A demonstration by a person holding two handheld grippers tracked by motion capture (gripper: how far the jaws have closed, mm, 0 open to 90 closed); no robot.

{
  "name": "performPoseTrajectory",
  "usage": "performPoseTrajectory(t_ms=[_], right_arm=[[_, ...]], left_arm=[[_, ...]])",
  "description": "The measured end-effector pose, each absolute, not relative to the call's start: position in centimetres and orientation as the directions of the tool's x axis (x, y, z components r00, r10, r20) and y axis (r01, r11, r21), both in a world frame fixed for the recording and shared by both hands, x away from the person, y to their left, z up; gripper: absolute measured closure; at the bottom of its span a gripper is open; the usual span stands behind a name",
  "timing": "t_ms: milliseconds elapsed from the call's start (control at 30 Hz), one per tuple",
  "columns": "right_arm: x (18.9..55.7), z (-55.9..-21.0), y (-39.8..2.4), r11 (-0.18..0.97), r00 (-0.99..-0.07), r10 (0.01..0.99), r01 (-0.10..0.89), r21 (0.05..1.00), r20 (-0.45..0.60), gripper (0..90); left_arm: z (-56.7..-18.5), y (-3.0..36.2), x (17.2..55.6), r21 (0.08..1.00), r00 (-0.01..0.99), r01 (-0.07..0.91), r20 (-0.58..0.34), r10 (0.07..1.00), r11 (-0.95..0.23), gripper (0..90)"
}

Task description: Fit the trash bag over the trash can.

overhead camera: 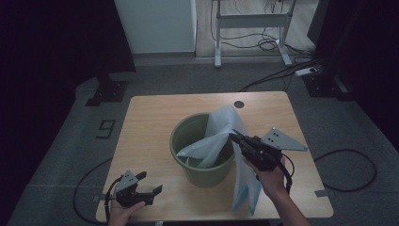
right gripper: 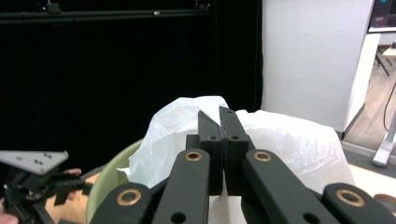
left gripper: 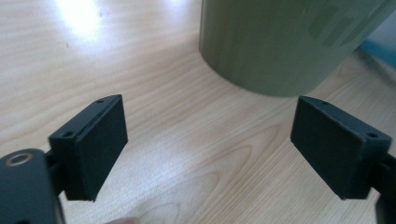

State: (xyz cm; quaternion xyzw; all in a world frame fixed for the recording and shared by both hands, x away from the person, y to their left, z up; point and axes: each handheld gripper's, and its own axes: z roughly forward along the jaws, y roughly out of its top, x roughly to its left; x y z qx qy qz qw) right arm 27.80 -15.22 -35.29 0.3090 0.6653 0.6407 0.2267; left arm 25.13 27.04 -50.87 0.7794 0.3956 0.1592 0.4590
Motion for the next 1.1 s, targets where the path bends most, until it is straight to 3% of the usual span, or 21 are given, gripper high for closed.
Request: performPoseTrajectory(t_ms=[433,867,933,967,1067,1100], right_arm=[[28.1,-38.7,-14.9,0.019,-0.707,0.696,0.191,0.982,0.124,88.7],[28.2,-39.9,-13.7,0.055,-0.728,0.674,0.224,0.973,0.129,87.4],[28.0,-40.0,-13.7,0.061,-0.740,0.661,0.217,0.974,0.123,75.9],[27.6,-40.0,-13.8,0.061,-0.737,0.667,0.198,0.978,0.108,62.7],[26.9,-39.9,-14.0,0.055,-0.728,0.680,0.171,0.984,0.088,54.9],[26.3,-39.8,-14.5,0.040,-0.721,0.688,0.159,0.986,0.088,46.1]], left_arm=[[-47.5,25.7,23.8,0.891,0.650,0.388,-0.084,0.756,-0.235,14.9],[-43.2,23.5,22.3,0.930,0.663,0.299,-0.042,0.747,-0.213,15.3],[-42.8,23.1,22.3,0.933,0.669,0.294,-0.047,0.742,-0.206,15.5],[-42.7,23.0,22.3,0.934,0.672,0.294,-0.052,0.738,-0.202,15.5],[-42.6,22.6,22.3,0.936,0.682,0.291,-0.055,0.729,-0.201,15.5],[-42.6,22.5,22.4,0.934,0.683,0.291,-0.053,0.728,-0.205,15.6]])
